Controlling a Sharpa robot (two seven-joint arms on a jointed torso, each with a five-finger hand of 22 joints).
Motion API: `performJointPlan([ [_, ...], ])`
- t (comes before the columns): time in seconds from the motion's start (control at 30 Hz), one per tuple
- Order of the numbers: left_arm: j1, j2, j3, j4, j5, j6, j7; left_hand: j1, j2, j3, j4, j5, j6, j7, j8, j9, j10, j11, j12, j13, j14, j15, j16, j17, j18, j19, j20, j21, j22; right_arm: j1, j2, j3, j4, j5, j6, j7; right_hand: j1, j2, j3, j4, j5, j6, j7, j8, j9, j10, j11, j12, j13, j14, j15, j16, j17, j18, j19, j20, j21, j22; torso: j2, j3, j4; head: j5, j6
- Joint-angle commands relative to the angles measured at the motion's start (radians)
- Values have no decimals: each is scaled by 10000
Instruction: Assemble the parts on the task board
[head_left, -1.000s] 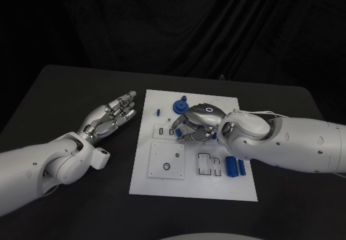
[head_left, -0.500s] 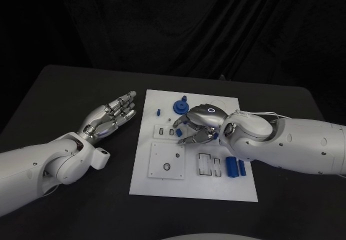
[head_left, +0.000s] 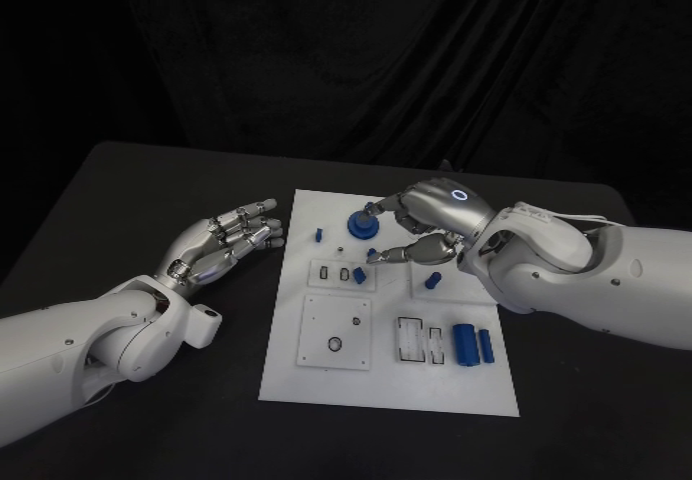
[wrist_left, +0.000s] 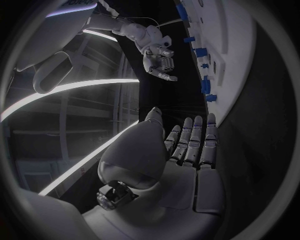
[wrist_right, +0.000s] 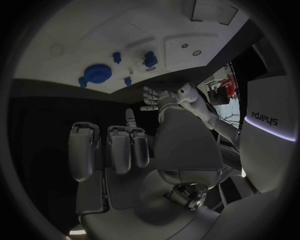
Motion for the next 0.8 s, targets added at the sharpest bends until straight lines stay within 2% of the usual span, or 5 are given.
performJointPlan([
  [0.03,18,-44,9,145,-1165,-1953,479,-237,0,-268,-28,-640,223,153,62,18,557,162,1069,574,980,111,1054,418,138,899,157,611,272,202,-197,2,125,946,-1019,505,-109,27,-63,14,-33,118,24,71,-14,1025,-39,26,2630,905,25,42,1941,21,683,-9,71,2396,-24,6,6,-20,83],
  [0.33,285,197,11,-2,-3537,-2853,-834,-254,-7,-555,-93,1313,3038,926,726,199,4719,-972,6504,6439,4405,-1094,8366,5547,255,4022,-875,4531,2611,439,-675,-8,-67,1688,-1250,737,-366,1182,309,-43,288,515,173,169,-60,1025,98,26,2630,915,148,83,1986,8,710,101,127,2414,-125,26,3,352,569],
  [0.43,384,342,10,-297,-3607,-2348,-570,-2146,605,-1274,0,-1129,3347,997,763,215,5084,-914,6672,7221,4666,-1037,9007,6743,131,3475,-979,5195,3250,448,-690,-9,-297,1818,-1246,758,-210,1387,368,-77,735,616,200,170,-95,1025,122,26,2630,914,173,90,1988,7,712,133,132,2415,-186,43,-20,463,726],
  [0.53,445,570,10,-738,-3114,-2023,-309,-2538,893,-1460,3,-1073,3612,916,765,230,6170,-984,7065,8607,5604,-1093,9847,8437,108,3115,-1036,6138,4126,436,-646,-10,-603,1971,-1254,797,-157,1421,378,-86,775,649,208,174,-101,1025,129,26,2630,916,180,95,1994,6,714,140,137,2416,-315,93,-30,489,890],
  [0.8,486,1032,9,-1224,-3065,-1961,-1200,445,343,-140,-177,2698,4407,926,931,247,11274,-992,8428,13247,9990,-1188,11339,14033,-651,6572,-1033,10278,9910,313,-519,-11,-1135,2145,-1196,859,-69,1486,390,-90,866,742,234,200,-106,1025,150,26,2630,915,196,97,1992,5,716,154,143,2418,-536,191,40,388,1292],
])
